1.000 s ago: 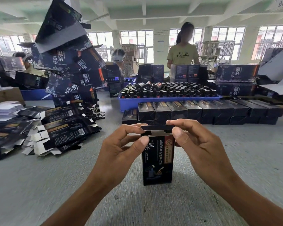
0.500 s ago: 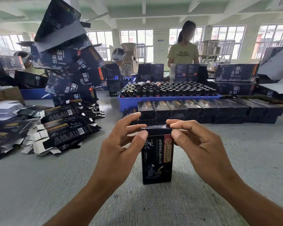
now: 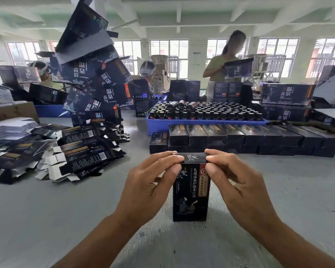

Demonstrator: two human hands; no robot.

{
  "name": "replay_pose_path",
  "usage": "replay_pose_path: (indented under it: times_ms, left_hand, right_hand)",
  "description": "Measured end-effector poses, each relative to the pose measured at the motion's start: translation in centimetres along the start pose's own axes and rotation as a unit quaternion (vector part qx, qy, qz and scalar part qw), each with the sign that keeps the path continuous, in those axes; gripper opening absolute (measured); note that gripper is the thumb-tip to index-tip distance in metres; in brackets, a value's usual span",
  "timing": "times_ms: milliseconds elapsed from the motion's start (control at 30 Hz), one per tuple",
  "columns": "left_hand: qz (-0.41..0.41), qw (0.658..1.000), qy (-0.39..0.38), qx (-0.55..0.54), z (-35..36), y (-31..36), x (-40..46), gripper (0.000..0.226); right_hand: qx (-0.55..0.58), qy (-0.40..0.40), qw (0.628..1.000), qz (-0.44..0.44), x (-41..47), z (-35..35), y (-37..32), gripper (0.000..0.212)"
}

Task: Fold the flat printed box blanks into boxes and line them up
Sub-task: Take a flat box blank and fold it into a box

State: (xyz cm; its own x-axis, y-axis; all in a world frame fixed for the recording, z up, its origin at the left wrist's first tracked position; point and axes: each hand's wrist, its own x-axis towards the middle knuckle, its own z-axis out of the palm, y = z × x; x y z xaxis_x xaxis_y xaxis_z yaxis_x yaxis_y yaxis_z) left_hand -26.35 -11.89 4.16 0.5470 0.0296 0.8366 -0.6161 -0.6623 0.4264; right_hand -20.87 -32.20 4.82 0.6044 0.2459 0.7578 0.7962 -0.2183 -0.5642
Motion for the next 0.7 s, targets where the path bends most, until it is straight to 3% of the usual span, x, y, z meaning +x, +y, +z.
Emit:
replay_pose_path:
  times_ms: [200,367,500,600,700]
  left_hand:
    - [-0.102,0.985,-0.132,-0.042,-0.3,-0.6,-0.4,0.036]
    - [-0.133,0.978,-0.134,-0.088,-0.5,-1.0,-0.2,0.039]
    - [-0.249,0.956,-0.082,-0.133,-1.2,-1.9,0.1,0.036]
    - [-0.375,0.914,-0.033,-0.149,-2.2,-3.2,0.6,0.029]
    - [-0.475,0.854,-0.023,-0.212,-2.6,-3.9,0.9,0.014]
  right_hand:
    - [0.016,-0.024,0.999,0.037,-0.2,0.1,0.0,0.019]
    - [0.018,-0.070,0.995,0.062,-0.6,0.5,0.1,0.047]
    - [0.003,-0.133,0.988,0.082,-1.1,1.2,0.5,0.068]
    - [-0.112,-0.181,0.977,-0.008,-1.5,1.6,0.4,0.082]
    - [-0.210,-0.180,0.952,-0.132,-1.5,2.5,0.5,0.093]
